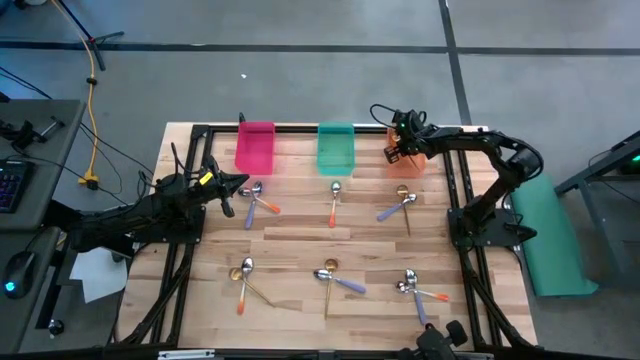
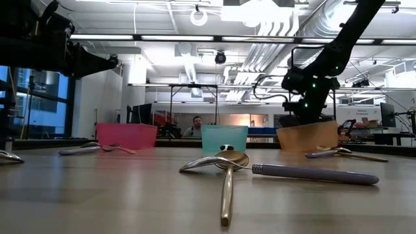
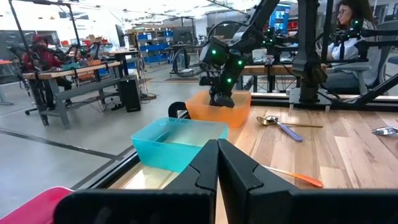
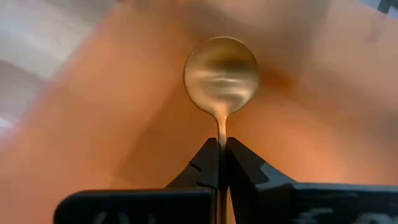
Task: Sort silverware by color (type)
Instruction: Put the gold spoon into the orange bin, then put the violet spoon into the red bin
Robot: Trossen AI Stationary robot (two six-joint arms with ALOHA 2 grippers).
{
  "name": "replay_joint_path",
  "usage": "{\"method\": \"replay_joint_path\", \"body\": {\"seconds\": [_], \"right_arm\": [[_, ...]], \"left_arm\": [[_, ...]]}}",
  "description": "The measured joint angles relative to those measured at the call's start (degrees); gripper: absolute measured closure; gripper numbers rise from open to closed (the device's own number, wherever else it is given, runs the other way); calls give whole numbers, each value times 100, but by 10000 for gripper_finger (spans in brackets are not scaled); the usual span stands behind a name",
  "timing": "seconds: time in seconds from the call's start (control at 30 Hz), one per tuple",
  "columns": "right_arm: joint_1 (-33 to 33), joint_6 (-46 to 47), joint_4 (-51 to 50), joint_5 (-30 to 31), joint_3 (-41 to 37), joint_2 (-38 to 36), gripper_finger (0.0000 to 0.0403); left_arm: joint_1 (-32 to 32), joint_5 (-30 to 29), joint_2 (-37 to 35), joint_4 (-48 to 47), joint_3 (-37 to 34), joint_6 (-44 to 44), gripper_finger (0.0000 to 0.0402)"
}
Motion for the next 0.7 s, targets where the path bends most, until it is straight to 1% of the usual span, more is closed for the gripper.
{"method": "replay_joint_path", "body": {"seconds": [0.17, 0.33, 0.53, 0.63, 0.7], "right_arm": [[-1, -84, 12, 50, 9, 37, 399], [-1, -94, 1, 88, 9, -102, 366], [1, -93, -29, 85, 9, -482, 319], [8, -93, -130, 83, 9, -732, 311], [32, -107, -261, 82, 9, -943, 313]], "left_arm": [[1, 2, 0, -1, 1, 0, 401], [0, 2, 0, -2, 0, 0, 401], [1, 1, 0, -2, 1, -1, 401], [2, 2, 0, 0, 2, 0, 401], [2, 0, 0, -2, 2, 0, 401]]}}
